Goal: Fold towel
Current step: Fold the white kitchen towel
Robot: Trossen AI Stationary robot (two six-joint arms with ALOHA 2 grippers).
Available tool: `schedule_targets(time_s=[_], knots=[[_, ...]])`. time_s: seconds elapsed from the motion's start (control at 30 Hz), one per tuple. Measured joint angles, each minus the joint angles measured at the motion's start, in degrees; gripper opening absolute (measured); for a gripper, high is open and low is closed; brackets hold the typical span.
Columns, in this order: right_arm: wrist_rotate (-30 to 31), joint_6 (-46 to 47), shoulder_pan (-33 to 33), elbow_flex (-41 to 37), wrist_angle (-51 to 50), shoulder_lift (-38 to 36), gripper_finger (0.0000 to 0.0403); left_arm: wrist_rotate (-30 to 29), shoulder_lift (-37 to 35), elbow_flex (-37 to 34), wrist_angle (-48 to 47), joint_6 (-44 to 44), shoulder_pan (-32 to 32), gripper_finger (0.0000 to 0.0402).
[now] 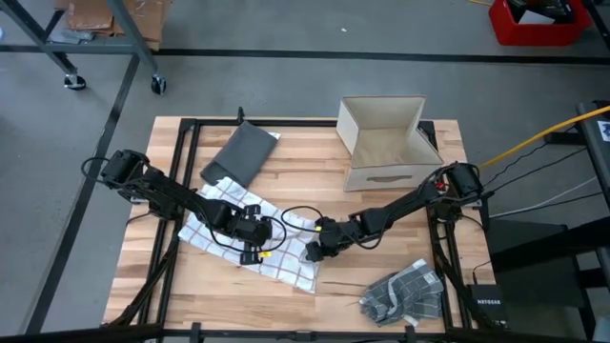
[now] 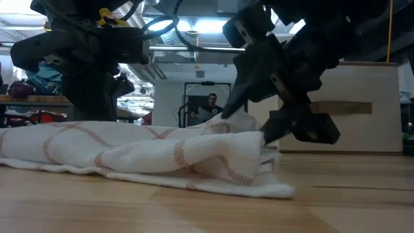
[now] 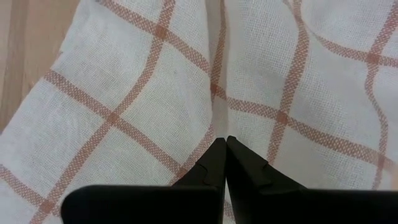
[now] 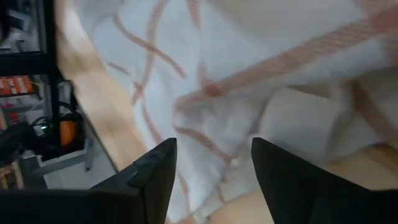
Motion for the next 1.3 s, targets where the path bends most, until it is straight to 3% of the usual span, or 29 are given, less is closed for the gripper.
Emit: schedule_targets(time_s=[0.57, 1.17, 1.3], knots=[[-0.51, 2.45, 0.0, 0.0, 4.74, 2.76, 0.0214, -0.02, 0.0, 0.02, 0.0, -0.17, 0.0, 0.0001], [1.92, 2.56, 0.0, 0.0, 3.39, 2.85, 0.0214, -0.02, 0.0, 0.02, 0.0, -0.04, 0.0, 0.0001], [1.92, 2.54, 0.0, 0.0, 3.45, 2.85, 0.0199, -0.02, 0.0, 0.02, -0.01, -0.15, 0.0, 0.0001]])
